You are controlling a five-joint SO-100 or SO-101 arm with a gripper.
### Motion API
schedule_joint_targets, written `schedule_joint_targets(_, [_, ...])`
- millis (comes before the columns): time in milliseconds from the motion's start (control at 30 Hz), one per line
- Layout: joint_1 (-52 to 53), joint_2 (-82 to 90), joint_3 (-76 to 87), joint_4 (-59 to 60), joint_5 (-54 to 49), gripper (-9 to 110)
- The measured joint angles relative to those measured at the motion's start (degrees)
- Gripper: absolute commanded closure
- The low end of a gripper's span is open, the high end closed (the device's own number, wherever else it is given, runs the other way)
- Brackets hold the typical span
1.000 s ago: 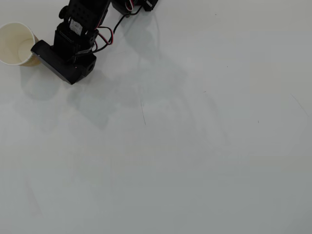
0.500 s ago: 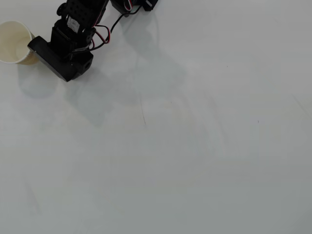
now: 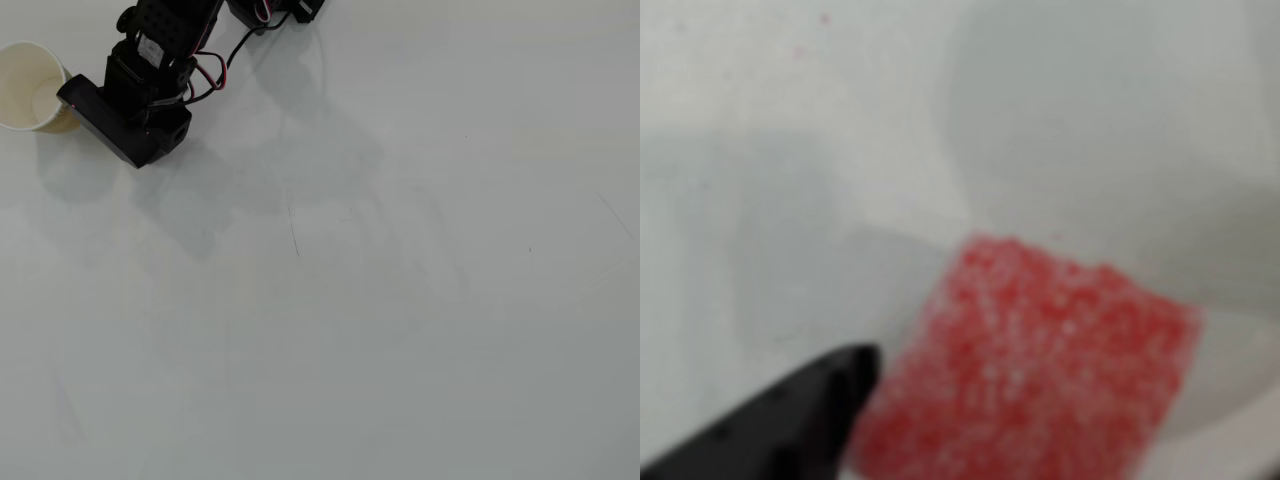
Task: Pick up the cube and drop it in the cup.
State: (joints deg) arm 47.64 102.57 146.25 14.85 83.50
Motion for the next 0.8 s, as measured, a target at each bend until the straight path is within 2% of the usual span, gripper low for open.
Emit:
schedule_joint_targets(367, [0.0, 0.0, 0.0, 0.0, 0.0, 78])
schedule_joint_targets(467, [0.0, 0.0, 0.0, 0.0, 0.0, 94])
schedule_joint_targets(533, [0.0, 0.0, 0.0, 0.0, 0.0, 95])
schedule_joint_targets(633, [0.0, 0.0, 0.0, 0.0, 0.0, 101])
schedule_joint_targets(800, [0.0, 0.0, 0.0, 0.0, 0.0, 101])
